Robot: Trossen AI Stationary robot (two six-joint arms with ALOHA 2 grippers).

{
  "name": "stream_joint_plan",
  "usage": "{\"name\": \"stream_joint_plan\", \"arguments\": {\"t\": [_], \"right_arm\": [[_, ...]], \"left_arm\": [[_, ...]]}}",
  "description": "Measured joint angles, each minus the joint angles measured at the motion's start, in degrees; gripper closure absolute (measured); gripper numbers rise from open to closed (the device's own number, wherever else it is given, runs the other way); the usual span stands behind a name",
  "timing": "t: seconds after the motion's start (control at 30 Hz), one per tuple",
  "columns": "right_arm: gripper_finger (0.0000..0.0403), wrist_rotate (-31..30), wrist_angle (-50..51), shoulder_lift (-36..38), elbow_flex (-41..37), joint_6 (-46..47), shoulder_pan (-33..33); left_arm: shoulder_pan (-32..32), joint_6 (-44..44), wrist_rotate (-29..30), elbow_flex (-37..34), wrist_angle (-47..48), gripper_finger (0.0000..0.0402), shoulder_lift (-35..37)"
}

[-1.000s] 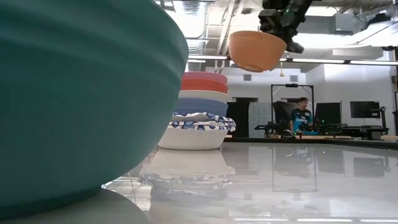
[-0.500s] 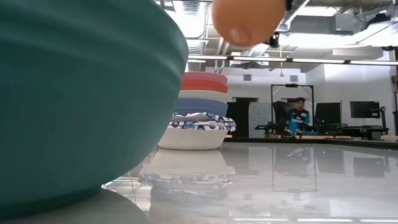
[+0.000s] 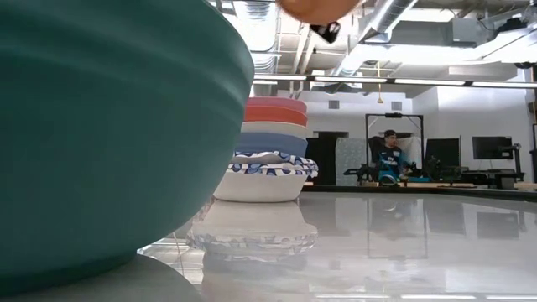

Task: Nest bowls inside each other
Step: Stack the yellow bowl on top of the pink bowl

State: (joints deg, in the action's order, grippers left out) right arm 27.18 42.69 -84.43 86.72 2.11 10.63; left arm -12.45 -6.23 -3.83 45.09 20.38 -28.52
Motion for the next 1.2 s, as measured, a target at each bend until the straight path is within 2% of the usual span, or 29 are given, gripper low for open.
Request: {"name": "stream_joint_plan", "arguments": {"t": [0.23, 0.4, 0.83, 1.03, 1.2], "right_arm": [[0.0391, 4.3, -3.2, -5.2, 0.0, -1.0, 3.0], [0.0391, 4.4, -6.8, -8.5, 0.0, 0.2, 5.3], [0.0391, 4.4, -14.2, -9.6, 0.0, 0.3, 9.3], [0.0391, -3.9, -14.9, -9.6, 0.0, 3.2, 10.6], [0.0392, -6.4, -13.4, -9.6, 0.0, 9.3, 12.1]], "left_arm": [[0.0, -3.3, 0.0, -7.7, -9.0, 0.0182, 1.6], [0.0, -4.6, 0.0, -11.6, -12.7, 0.0182, 1.6], [0.1, -10.3, 0.0, -20.7, -21.3, 0.0182, 1.7], [0.1, -12.1, 0.1, -24.7, -26.8, 0.0182, 1.5], [0.1, -13.2, 0.1, -24.8, -27.0, 0.0182, 1.5]]}}
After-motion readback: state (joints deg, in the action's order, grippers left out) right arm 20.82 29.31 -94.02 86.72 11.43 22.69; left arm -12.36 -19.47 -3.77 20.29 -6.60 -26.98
